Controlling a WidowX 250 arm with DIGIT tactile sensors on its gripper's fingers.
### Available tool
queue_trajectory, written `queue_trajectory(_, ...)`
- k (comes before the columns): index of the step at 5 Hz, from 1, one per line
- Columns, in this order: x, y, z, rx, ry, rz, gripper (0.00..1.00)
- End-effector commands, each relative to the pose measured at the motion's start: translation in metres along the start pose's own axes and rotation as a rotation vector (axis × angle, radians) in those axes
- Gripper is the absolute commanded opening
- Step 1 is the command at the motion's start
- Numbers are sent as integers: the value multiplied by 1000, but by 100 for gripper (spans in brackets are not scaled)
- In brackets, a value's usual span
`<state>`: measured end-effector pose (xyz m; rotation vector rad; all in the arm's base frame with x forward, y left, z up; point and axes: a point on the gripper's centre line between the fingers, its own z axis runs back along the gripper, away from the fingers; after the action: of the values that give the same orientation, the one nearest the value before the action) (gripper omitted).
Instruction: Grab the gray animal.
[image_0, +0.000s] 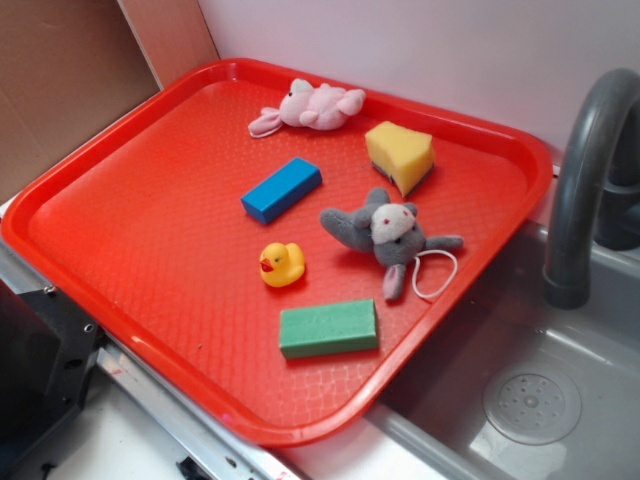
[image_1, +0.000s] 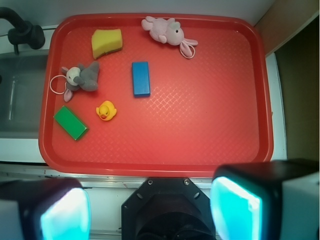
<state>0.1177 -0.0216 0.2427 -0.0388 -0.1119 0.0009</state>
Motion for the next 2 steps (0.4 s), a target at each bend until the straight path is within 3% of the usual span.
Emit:
queue_trajectory(1, 0, 0, 0, 0, 0, 0, 100)
queue_trajectory(2, 30, -20, 0, 39, -25, -256, 100)
